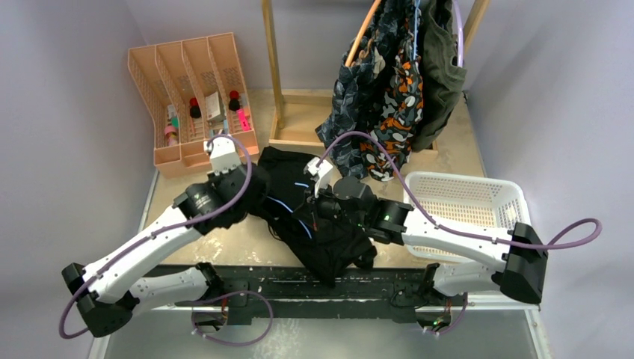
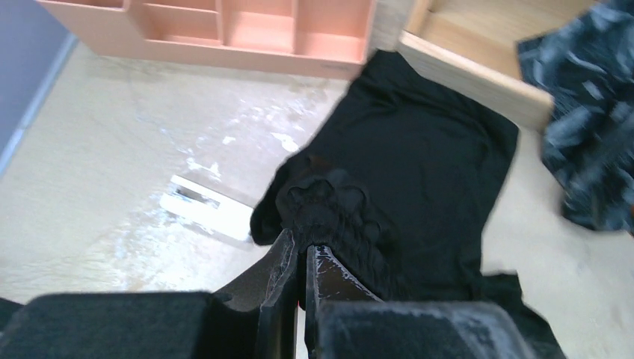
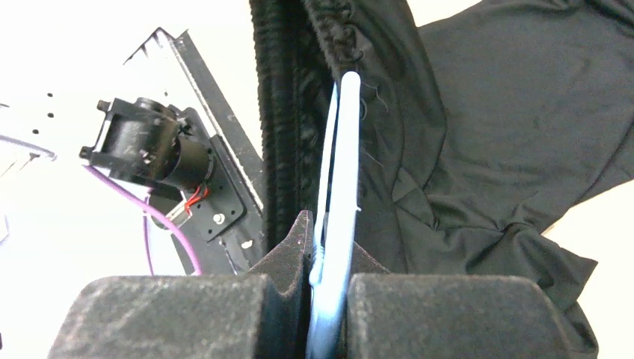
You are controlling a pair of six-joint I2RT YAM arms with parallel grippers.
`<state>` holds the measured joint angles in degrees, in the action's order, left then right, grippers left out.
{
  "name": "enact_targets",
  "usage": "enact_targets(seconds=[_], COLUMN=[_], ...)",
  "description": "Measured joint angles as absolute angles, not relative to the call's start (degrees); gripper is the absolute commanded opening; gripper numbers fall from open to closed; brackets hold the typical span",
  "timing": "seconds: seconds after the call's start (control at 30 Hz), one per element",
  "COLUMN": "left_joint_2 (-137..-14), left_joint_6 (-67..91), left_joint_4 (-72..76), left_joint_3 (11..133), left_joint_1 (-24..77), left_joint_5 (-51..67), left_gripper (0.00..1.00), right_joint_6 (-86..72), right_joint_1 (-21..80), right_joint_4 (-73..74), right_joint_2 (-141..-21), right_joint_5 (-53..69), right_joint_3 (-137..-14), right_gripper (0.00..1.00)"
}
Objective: Remove the shorts from the hanger
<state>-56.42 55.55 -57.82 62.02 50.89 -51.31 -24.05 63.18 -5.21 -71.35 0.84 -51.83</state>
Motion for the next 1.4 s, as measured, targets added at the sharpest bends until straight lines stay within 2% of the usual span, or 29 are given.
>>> enact_targets(seconds=[0.2,0.77,1.07,1.23,1.4], left_joint_2=[-60.84,-63.48,-65.91,-67.11,-63.68], left_joint_6=[48.03,42.11,38.37,38.09,38.37], left_joint_4=[-55.48,-54.85,-53.43,-52.93,-51.48], left_joint_3=[63.35,67.29,68.71,69.67,65.3], left_joint_1=[41.15,34.61,24.62,24.01,23.92], left_joint_5=[-47.72,-41.74,-33.1,-28.86,-26.72], left_gripper=[0.0,0.0,0.0,0.0,0.0], right_joint_6=[-21.89,-21.37,-21.39,-22.22,-24.82], right_joint_1=[63.66,64.79,65.36,65.78,66.13], right_joint_4=[-4.64,-4.29,-5.5,-5.63,-5.67], right_joint_2=[-68.79,-63.99,-63.68,-63.75,-62.94], right_joint_5=[2.72,2.72,2.83,1.28,-3.51], right_joint_3=[-51.83,-49.36,-48.9,-48.42,-47.75], right_gripper=[0.0,0.0,0.0,0.0,0.0])
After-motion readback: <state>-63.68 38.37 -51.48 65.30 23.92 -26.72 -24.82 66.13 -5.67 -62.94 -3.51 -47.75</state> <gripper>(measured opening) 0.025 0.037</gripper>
